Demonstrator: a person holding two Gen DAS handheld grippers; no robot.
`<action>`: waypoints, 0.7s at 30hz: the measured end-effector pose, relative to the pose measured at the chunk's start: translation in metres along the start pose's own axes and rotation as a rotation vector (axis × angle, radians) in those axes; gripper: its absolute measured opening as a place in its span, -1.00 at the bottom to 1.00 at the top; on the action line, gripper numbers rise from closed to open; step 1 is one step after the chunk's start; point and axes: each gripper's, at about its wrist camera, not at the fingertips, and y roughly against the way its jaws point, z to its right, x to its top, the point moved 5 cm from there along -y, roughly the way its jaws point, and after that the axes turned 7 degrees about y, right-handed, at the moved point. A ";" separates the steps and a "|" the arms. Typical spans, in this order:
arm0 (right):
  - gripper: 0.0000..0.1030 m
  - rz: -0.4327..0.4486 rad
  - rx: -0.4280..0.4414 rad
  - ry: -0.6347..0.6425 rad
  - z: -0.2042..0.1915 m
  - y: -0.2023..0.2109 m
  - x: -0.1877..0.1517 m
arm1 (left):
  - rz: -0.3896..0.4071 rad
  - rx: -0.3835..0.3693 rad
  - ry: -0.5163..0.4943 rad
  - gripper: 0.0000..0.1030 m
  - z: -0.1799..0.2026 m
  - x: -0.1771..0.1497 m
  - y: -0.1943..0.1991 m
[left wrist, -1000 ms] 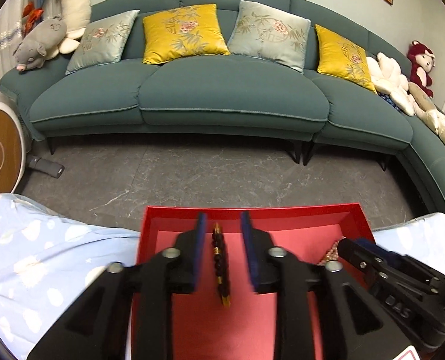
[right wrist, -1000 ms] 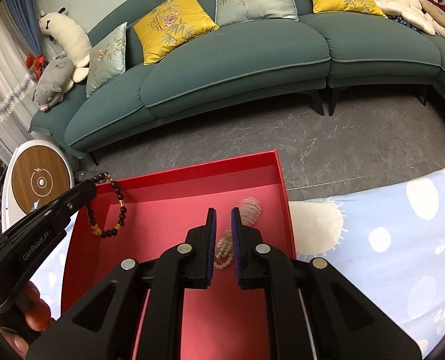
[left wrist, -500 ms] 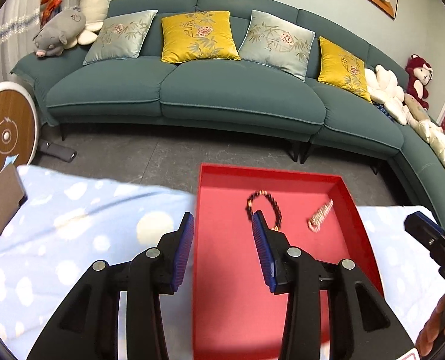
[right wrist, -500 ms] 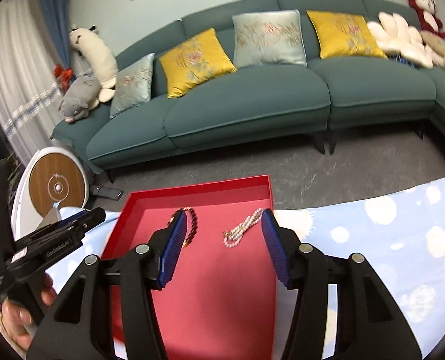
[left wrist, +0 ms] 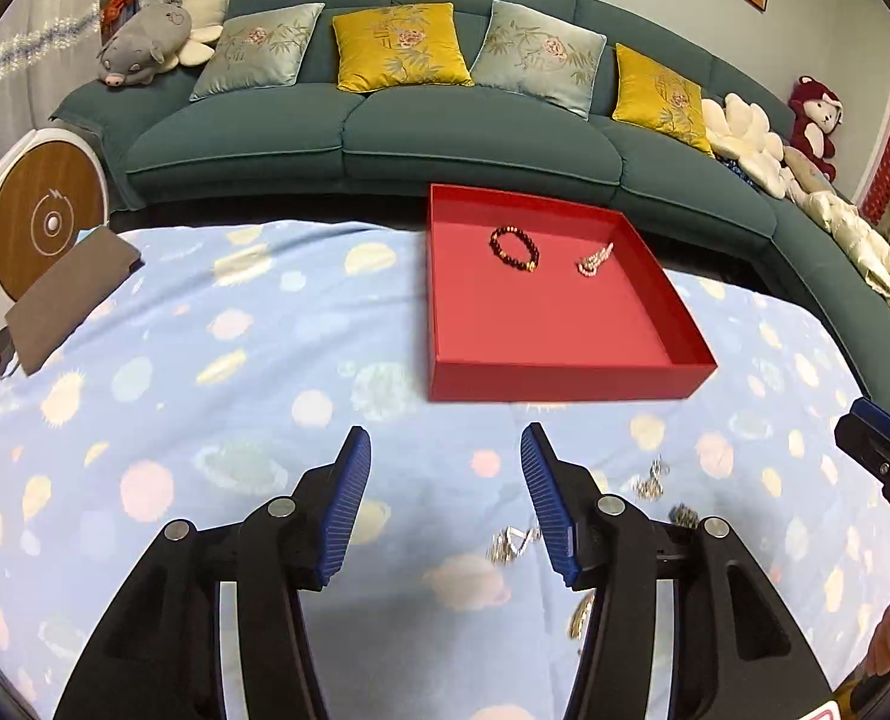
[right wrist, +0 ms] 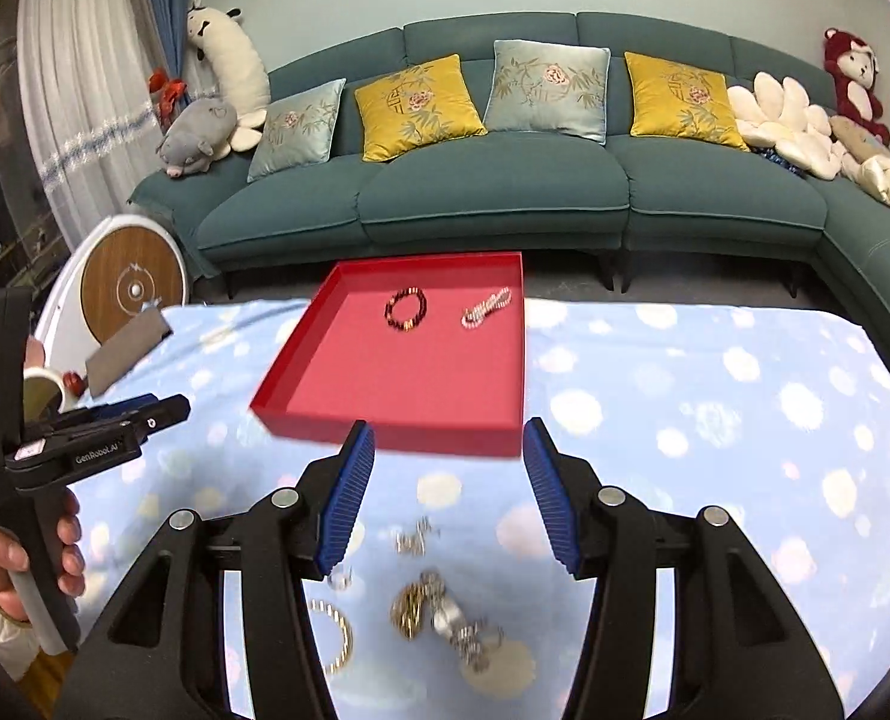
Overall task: Organize jewelry
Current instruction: 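Open both tools to drop bracelet and necklace into the red box, then move left tool to the gold twisted bangle while right tool reaches the gold chain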
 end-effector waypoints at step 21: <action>-0.28 -0.202 0.079 -0.042 -0.027 -0.025 -0.119 | -0.180 -0.103 -0.022 -0.01 0.049 -0.116 -0.038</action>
